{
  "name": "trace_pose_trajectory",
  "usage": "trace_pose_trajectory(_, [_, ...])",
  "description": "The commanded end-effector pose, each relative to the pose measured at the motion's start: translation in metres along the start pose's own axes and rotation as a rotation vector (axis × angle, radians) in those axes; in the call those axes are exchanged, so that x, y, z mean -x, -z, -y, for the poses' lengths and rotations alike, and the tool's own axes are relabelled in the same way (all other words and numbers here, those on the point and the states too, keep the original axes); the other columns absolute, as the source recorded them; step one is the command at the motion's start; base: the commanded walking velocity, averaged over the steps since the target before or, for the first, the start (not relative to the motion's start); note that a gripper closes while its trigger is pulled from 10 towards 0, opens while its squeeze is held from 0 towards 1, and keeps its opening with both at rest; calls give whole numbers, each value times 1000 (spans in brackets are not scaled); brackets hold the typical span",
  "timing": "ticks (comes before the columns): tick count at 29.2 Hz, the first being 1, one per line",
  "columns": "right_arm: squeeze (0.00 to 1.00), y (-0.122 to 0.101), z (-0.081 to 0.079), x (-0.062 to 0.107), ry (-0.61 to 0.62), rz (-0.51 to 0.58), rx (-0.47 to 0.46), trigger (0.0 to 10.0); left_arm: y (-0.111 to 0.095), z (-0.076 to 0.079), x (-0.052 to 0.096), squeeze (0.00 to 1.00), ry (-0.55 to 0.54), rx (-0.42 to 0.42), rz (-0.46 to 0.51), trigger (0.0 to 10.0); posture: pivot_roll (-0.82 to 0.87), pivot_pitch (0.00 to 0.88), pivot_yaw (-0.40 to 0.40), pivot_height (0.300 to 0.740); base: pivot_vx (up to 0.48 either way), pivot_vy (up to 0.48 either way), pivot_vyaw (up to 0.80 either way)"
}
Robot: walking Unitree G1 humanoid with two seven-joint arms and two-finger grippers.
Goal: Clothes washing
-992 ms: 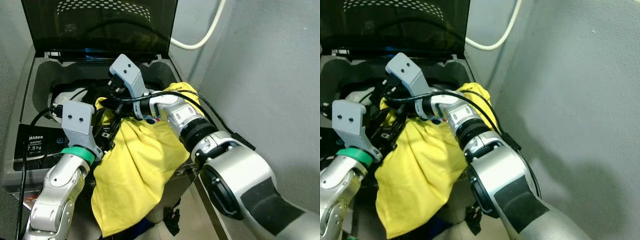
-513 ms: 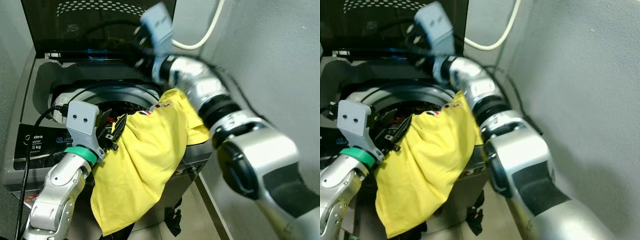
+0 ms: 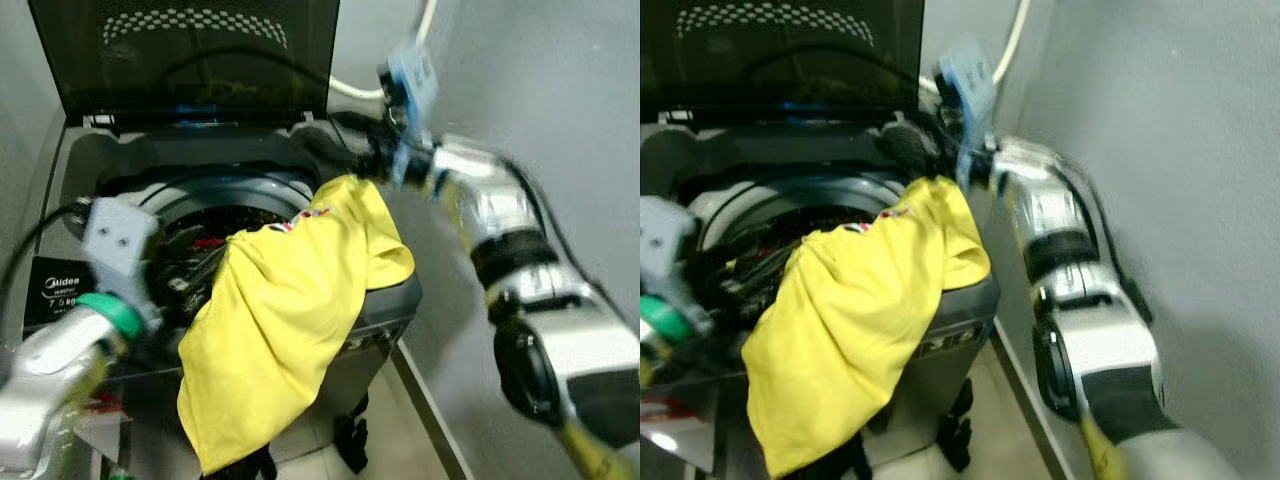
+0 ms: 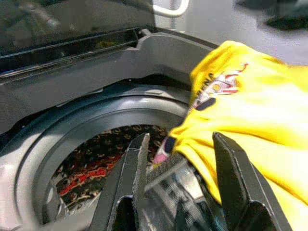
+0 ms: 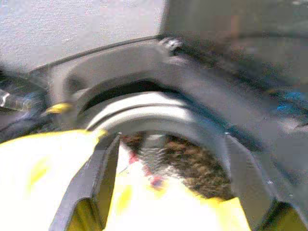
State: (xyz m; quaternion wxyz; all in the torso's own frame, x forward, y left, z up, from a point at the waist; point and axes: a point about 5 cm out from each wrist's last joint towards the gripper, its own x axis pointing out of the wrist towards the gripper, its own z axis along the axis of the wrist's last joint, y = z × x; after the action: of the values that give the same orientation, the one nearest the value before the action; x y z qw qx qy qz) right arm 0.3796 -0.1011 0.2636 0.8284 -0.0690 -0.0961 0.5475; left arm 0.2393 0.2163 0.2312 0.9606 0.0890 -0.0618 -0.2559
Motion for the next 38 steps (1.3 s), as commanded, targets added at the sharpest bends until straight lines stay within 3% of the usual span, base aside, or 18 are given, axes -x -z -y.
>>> trace_pose_trajectory(1, [1000, -13, -7, 1, -88, 26, 36, 10000, -4, 9, 3, 0, 73, 13, 12, 10000, 119, 0, -39, 740, 0, 0, 0])
trace_pose_trajectory(4, [1000, -7, -18, 5, -155, 12, 54, 10000, -5, 11, 8, 0, 88, 10, 5, 10000, 119, 0, -39, 740, 0, 0, 0])
trace_pose_trajectory(7, [1000, -1, -40, 5, -246, 15, 107, 10000, -6, 14, 16, 0, 90, 19, -3, 10000, 137, 5, -63, 740, 0, 0, 0])
trace_pose_trajectory(8, [1000, -1, -40, 5, -246, 15, 107, 10000, -6, 14, 16, 0, 90, 19, -3, 10000, 137, 5, -63, 740, 0, 0, 0])
trace_pose_trajectory(14, [1000, 17, -78, 1, -387, 1, 292, 10000, -8, 15, 28, 0, 94, 38, -24, 10000, 149, 11, -82, 740, 0, 0, 0])
trace_pose_trajectory(20, [1000, 33, -88, -3, -334, -58, 456, 10000, -11, 12, 38, 0, 85, 49, -40, 10000, 154, 22, -97, 740, 0, 0, 0])
trace_pose_trajectory(23, [1000, 36, -89, -5, -323, -78, 473, 10000, -11, 12, 41, 0, 86, 53, -48, 10000, 154, 28, -100, 740, 0, 0, 0])
trace_pose_trajectory(24, [706, 38, -89, -6, -312, -97, 496, 10000, -10, 12, 43, 0, 88, 58, -55, 10000, 154, 28, -100, 740, 0, 0, 0])
trace_pose_trajectory(25, [498, 39, -90, -7, -306, -110, 510, 10000, -10, 12, 45, 0, 90, 61, -61, 10000, 154, 34, -103, 740, 0, 0, 0])
trace_pose_trajectory(26, [0, 42, -91, -9, -297, -123, 516, 10000, -9, 12, 49, 0, 89, 64, -71, 10000, 155, 38, -108, 740, 0, 0, 0])
trace_pose_trajectory(38, [0, 68, -108, -16, -397, -196, 550, 10000, -10, 15, 60, 0, 88, 79, -112, 10000, 166, 48, -125, 740, 0, 0, 0])
